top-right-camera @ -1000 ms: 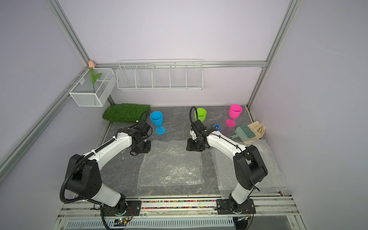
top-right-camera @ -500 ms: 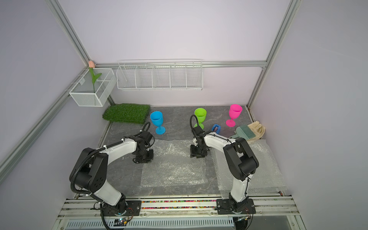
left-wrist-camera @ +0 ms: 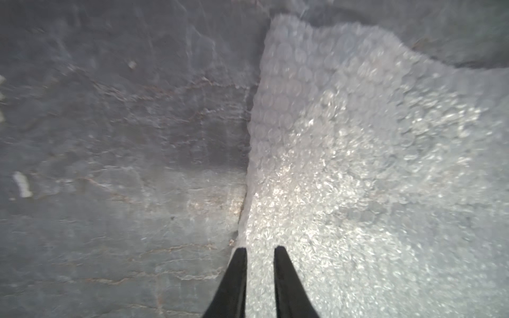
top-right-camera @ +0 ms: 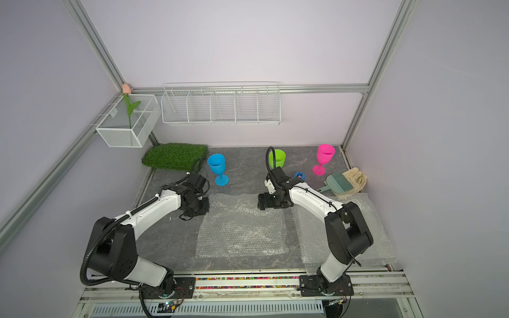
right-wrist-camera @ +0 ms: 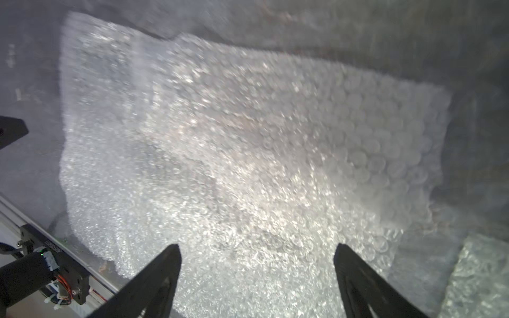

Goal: Wrap wine glasses in bubble wrap
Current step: Adjust the bubble wrap at the center of the board, then pick up the wine glass at the center of the board.

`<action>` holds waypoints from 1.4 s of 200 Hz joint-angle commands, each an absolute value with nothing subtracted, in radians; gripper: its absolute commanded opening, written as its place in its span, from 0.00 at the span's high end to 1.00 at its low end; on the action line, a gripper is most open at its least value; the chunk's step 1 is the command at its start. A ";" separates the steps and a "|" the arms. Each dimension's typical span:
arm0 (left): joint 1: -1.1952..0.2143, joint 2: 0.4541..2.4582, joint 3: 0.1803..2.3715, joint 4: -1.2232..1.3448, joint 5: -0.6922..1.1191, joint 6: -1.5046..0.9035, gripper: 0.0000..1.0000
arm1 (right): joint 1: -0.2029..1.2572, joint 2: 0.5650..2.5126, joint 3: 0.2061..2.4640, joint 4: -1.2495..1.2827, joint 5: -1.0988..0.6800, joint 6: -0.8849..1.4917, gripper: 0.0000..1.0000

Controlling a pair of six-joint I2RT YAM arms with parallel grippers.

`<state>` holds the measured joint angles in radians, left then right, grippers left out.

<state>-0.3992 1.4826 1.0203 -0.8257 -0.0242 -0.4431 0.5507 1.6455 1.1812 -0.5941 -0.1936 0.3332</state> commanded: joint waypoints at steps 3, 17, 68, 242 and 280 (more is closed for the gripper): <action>-0.354 1.421 1.055 -0.873 -0.054 -0.426 0.79 | 0.580 1.650 1.240 -0.490 -0.224 0.232 0.11; -0.310 1.379 1.053 -0.868 -0.016 -0.420 0.78 | 0.590 1.668 1.271 -0.436 -0.223 0.211 0.11; -0.161 1.274 1.035 -0.839 0.111 -0.392 0.78 | 0.639 1.749 1.295 -0.026 -0.257 0.105 0.11; -0.146 1.157 0.924 -0.767 0.172 -0.439 0.75 | 0.717 2.285 1.542 0.721 -0.199 0.063 0.12; -0.146 1.163 0.919 -0.763 0.205 -0.448 0.75 | 0.718 2.345 1.606 0.710 -0.171 0.077 0.11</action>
<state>-0.1505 1.1744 0.9287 -0.7757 0.1730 -0.4290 0.7170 2.3077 1.5585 0.6773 -0.2012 0.0738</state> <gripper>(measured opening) 0.253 0.885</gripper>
